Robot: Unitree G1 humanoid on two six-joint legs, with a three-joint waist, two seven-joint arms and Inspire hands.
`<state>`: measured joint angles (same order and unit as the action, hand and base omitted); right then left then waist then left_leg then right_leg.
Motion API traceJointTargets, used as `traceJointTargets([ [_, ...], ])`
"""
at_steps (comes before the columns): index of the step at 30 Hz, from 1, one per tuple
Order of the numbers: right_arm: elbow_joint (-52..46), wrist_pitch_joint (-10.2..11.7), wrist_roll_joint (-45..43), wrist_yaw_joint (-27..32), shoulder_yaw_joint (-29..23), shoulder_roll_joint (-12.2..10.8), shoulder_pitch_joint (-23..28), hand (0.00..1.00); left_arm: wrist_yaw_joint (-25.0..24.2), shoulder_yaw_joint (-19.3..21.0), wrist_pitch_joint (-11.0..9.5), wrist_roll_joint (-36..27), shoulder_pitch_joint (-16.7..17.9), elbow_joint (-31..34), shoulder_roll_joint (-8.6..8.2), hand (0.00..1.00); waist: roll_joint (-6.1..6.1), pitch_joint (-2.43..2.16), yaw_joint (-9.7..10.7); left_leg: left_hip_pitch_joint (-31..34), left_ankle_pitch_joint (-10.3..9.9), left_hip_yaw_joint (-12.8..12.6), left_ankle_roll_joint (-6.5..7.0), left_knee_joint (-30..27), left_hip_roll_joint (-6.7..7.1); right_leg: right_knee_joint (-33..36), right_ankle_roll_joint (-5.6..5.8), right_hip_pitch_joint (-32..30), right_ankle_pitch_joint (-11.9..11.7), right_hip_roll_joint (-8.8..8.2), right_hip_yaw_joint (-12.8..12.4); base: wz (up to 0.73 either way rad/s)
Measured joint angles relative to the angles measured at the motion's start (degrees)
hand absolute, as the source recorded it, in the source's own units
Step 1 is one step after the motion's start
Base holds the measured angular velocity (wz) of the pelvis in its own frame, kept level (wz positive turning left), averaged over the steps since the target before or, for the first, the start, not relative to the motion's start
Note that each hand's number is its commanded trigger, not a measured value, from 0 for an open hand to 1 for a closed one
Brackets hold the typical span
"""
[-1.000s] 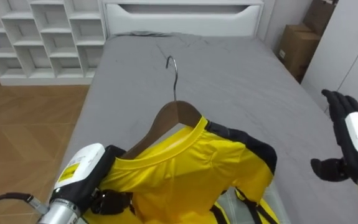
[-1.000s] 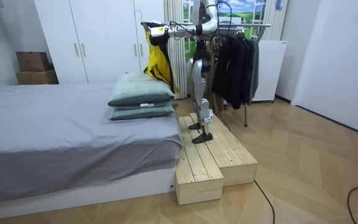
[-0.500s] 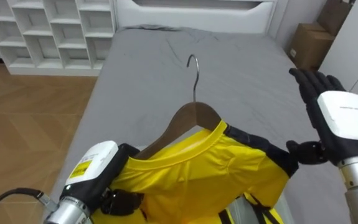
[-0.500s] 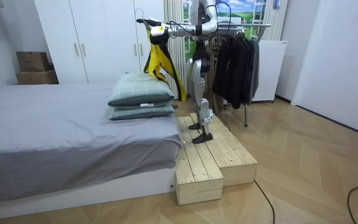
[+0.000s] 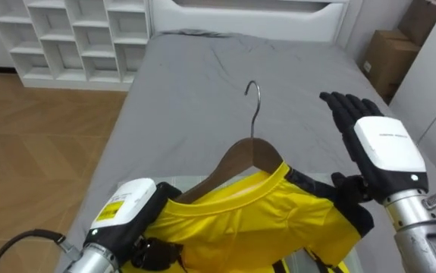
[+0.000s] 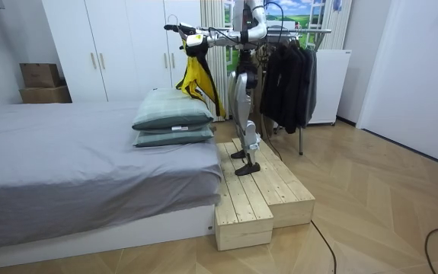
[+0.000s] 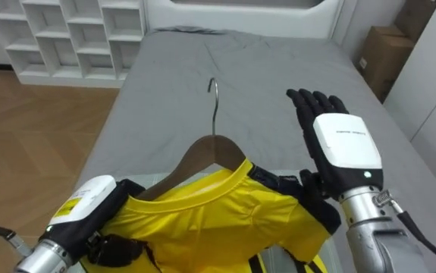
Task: Hang clothes
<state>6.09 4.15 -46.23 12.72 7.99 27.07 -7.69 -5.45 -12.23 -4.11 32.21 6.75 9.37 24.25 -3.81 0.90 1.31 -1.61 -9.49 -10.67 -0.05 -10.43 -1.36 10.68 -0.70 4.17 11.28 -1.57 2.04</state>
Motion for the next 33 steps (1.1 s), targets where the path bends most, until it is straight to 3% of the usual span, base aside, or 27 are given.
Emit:
traceJointTargets([
  [8, 0.4, -0.1, 0.6, -0.9, 0.0, 0.0, 0.0, 0.0, 0.0, -0.6, 0.0, 0.0, 0.0, 0.0, 0.45, 1.0, 0.52, -0.06, 0.0, 0.0, 0.0, 0.0, 0.0, -0.2, -0.01, 0.1, 0.0, 0.1, 0.0, -0.02, 0.0, 0.0],
  [21, 0.3, 0.0, 1.2, -5.0, -1.2, 0.0, 0.0, 0.0, -0.1, -0.6, 0.0, 1.3, -0.1, 0.0, 0.37, 1.0, 0.38, -0.04, 0.9, -0.1, 0.0, -0.1, 0.0, -0.1, 0.0, -0.1, 0.0, -0.2, 0.0, -0.05, -0.1, 0.0],
  [27, 0.3, 0.0, 0.5, -5.4, -3.0, 0.2, -0.4, 0.0, -0.1, -0.2, 0.0, 2.2, -0.6, 0.1, 0.17, 1.0, -0.29, 0.03, 1.0, -0.1, 0.0, -0.3, 0.0, 0.0, -0.02, -0.1, 0.0, -0.4, 0.0, -0.02, -0.3, -0.02],
  [33, -0.1, 0.1, 0.5, -7.1, -3.0, 2.8, -1.3, 0.0, -0.1, 0.4, -0.1, 2.2, -0.6, 0.1, -0.12, 1.0, -1.41, 0.0, 1.1, -0.1, 0.0, -0.5, 0.0, 0.0, 0.0, 0.2, 0.0, -0.6, 0.0, -0.05, -0.5, -0.01],
])
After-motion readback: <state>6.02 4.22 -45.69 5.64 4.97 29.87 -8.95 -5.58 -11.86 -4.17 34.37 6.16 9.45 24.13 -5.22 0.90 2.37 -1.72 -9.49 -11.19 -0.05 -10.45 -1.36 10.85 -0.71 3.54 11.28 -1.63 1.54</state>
